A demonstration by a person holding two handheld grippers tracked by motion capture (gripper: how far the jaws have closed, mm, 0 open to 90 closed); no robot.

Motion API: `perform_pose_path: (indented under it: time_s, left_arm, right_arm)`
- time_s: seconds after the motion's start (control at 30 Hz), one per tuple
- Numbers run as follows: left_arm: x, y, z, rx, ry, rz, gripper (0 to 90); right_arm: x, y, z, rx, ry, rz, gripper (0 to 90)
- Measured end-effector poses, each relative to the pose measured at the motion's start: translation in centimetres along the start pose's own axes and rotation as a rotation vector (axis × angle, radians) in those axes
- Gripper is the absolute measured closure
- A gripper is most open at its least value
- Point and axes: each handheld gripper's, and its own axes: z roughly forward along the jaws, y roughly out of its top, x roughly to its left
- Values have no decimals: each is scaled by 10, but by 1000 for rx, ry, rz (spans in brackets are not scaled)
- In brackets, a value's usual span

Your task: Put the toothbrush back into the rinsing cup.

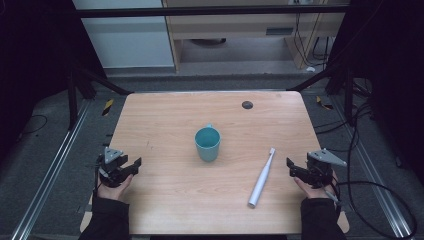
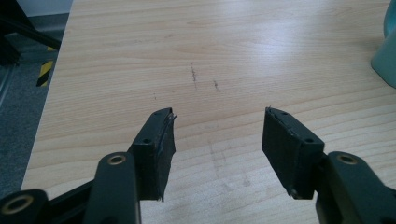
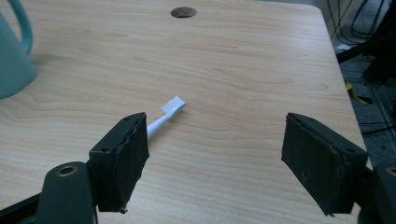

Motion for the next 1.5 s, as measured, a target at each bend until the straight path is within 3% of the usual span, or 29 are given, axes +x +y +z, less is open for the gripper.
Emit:
perform_pose_path:
  time_s: [0.17, 0.23, 0.33, 0.5, 0.67, 0.7, 1.1, 1.5]
  left_arm:
    - [0, -2, 0, -5, 5, 7, 475]
    - [1, -3, 0, 0, -10, -1, 487]
    - [1, -4, 0, -13, -5, 5, 482]
    - [0, -4, 2, 11, -25, 8, 474]
    - [-2, -5, 4, 20, -30, 14, 470]
    - [-3, -5, 4, 29, -44, 21, 469]
    - [-5, -5, 6, 53, -47, 27, 470]
    - [-8, -5, 8, 66, -63, 38, 469]
  right_arm:
    - [6, 1, -3, 22, 48, -21, 279]
    - [17, 2, -5, 33, 89, -59, 315]
    - [24, 4, -5, 38, 112, -78, 341]
    - [42, 3, -4, 65, 203, -109, 452]
    - [53, 3, -3, 94, 247, -127, 527]
    - [59, 3, -3, 103, 271, -125, 576]
    - [77, -1, 1, 166, 342, -174, 860]
    - [93, -4, 5, 216, 389, -193, 900]
